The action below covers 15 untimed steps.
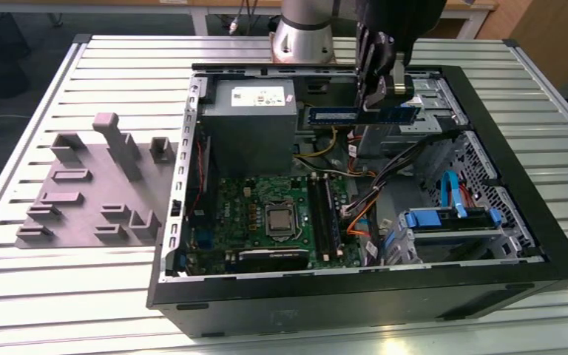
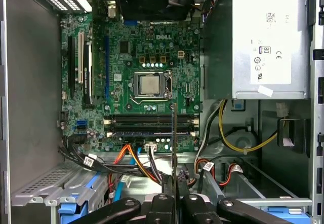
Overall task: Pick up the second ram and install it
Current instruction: 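Insert the second ram into the second slot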
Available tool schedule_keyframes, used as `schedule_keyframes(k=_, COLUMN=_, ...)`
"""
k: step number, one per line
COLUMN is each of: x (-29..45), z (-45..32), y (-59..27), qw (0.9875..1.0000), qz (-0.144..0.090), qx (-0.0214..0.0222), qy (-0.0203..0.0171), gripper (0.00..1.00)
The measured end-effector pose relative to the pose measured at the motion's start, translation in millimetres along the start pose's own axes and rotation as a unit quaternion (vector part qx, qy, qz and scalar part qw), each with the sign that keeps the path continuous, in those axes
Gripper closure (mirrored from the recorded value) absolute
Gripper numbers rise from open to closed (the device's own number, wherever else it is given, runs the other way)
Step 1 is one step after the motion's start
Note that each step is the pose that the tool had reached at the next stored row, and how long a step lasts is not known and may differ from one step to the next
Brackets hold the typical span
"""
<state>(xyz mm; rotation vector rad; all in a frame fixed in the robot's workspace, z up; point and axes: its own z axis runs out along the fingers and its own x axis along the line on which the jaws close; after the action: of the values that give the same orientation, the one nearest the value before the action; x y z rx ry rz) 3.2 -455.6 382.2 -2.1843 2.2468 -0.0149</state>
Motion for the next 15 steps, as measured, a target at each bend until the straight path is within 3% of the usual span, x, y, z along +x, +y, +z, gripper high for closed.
schedule_keyframes(k=8, x=0.0, z=0.0, y=-0.4, qw=1.0000, qz=0.003, qx=0.0000, qy=0.0001, gripper=0.86)
schedule_keyframes(k=12, x=0.0, z=0.3, y=-0.4, qw=0.9993, qz=0.038, qx=0.0000, qy=0.0005, gripper=0.86)
schedule_keyframes(k=15, x=0.0, z=0.6, y=-0.4, qw=0.9979, qz=0.065, qx=-0.0001, qy=0.0008, gripper=0.86)
